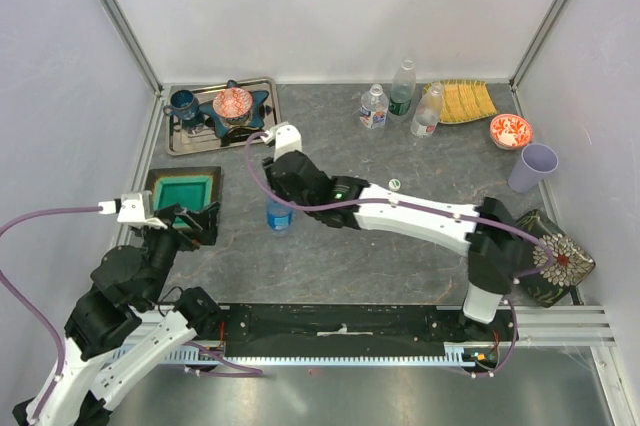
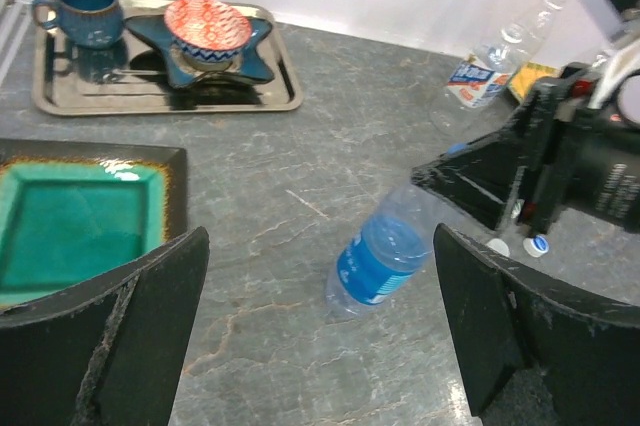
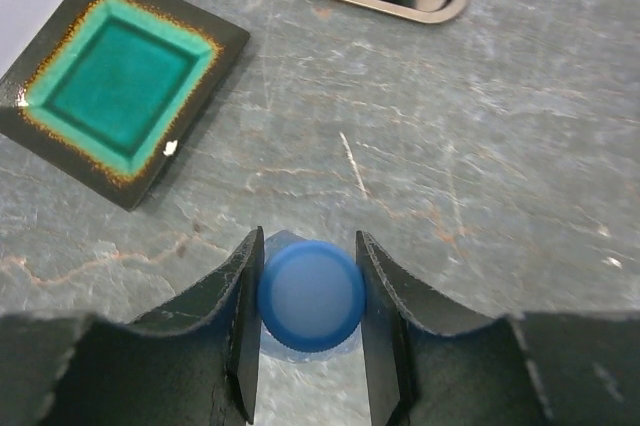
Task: Unscrew the bottle caps
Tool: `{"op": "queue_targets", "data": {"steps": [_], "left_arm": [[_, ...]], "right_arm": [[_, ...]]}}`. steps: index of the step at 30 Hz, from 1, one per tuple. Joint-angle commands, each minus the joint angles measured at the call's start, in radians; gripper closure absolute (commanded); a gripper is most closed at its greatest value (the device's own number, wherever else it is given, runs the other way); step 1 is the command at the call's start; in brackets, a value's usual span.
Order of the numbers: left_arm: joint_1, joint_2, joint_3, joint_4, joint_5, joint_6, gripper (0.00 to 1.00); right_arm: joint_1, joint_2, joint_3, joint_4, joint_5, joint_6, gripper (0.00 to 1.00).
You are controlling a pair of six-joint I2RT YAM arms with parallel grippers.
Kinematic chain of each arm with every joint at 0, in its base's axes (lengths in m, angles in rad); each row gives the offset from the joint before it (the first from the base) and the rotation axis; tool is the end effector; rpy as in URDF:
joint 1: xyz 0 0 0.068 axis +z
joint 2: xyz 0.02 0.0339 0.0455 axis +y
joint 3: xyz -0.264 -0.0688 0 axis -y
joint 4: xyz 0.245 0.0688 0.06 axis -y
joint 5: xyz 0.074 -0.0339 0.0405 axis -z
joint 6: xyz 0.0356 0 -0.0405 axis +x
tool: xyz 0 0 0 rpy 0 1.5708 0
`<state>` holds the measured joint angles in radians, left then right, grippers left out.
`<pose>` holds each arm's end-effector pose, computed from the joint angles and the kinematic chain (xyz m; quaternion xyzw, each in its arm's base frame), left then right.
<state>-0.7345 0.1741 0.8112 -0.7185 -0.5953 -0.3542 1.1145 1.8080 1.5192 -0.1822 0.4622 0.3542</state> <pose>0.0315 -0.0015 0.3448 -0.0623 0.7279 -0.1511 0.6660 0.2030 0.3775 0.3098 -0.1968 0.8151 0.1959 0.5085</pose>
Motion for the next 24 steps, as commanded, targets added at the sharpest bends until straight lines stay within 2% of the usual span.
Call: {"op": "queue_targets", "data": {"steps": [1,6,10,11,14,15,17,24], "left_arm": [[0.001,0.086,-0.007,0.14,0.089,0.049,0.0],[0.001,0.22,-0.009,0.315,0.222,0.073,0.0],[0.003,0.381,0.02,0.526,0.397,0.067,0.0],[0.001,0.46,0.034,0.554,0.492,0.061,0.0],[0.004,0.591,0.094,0.672,0.659,0.029,0.0],[0.006,0.617,0.109,0.704,0.793,0.017,0.0],[0.007,0.669,0.114,0.818,0.953,-0.011,0.0],[0.012,0.742,0.123,0.953,1.29,-0.02,0.01]], "right_arm": [[-0.019,-0.26,-0.059,-0.04,0.067,-0.024,0.72],[-0.062,-0.485,-0.111,-0.229,0.064,-0.02,0.83],[-0.067,-0.61,-0.136,-0.319,0.015,-0.003,1.0],[-0.067,-0.648,-0.143,-0.347,-0.006,0.005,1.0],[-0.068,-0.72,-0.18,-0.368,-0.049,0.028,1.0],[-0.068,-0.736,-0.189,-0.369,-0.062,0.04,1.0],[-0.068,-0.774,-0.206,-0.369,-0.103,0.052,1.0],[-0.07,-0.825,-0.208,-0.355,-0.209,0.081,1.0]]}}
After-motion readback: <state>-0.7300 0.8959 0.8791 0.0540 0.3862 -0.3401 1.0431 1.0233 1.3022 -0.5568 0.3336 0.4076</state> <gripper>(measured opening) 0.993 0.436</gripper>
